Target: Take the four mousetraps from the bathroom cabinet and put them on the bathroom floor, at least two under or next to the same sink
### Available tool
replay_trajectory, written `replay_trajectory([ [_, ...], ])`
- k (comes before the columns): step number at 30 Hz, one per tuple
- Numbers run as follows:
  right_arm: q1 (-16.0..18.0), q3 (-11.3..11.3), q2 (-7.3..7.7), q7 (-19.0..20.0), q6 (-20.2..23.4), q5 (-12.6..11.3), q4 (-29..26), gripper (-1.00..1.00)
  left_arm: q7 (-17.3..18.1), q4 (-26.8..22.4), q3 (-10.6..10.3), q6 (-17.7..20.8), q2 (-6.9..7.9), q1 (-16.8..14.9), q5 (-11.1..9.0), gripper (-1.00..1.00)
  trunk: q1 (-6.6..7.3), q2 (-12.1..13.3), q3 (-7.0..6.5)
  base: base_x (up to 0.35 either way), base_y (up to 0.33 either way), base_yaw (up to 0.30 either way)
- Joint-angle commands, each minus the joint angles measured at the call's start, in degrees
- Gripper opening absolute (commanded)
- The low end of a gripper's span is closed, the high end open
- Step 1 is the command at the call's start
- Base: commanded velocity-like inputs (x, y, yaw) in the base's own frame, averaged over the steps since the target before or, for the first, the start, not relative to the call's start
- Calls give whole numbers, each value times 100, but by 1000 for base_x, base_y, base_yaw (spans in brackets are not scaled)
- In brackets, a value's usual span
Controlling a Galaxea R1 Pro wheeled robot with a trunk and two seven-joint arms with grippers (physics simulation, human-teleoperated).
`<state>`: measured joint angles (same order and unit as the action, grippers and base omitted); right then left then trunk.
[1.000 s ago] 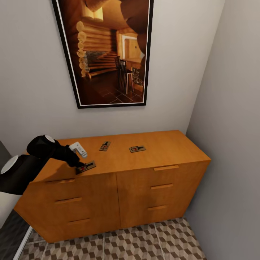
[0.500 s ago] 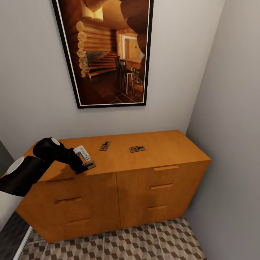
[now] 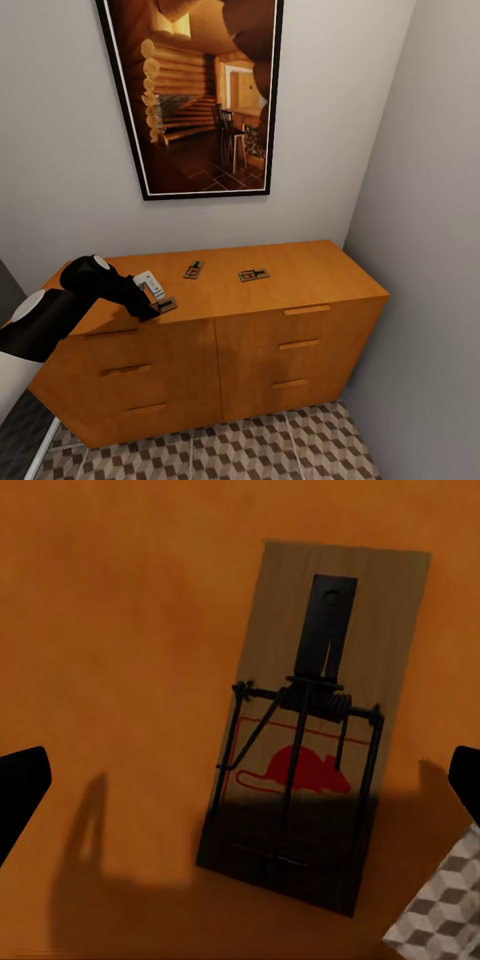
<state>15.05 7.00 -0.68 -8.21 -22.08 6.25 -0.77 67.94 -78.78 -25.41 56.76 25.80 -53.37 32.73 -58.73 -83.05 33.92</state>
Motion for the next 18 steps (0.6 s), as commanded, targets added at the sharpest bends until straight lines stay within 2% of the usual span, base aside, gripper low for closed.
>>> replay_trajectory([
  [1, 2, 28, -1, -40, -6, 40, 7, -100, 60, 2, -8, 38, 6, -7, 58, 100, 0, -3, 6, 0, 0, 0],
  [18, 1, 29, 0, -40, -6, 37, 7, -100, 88, 97, -13, 37, 5, -7, 49, 100, 0, -3, 6, 0, 0, 0],
])
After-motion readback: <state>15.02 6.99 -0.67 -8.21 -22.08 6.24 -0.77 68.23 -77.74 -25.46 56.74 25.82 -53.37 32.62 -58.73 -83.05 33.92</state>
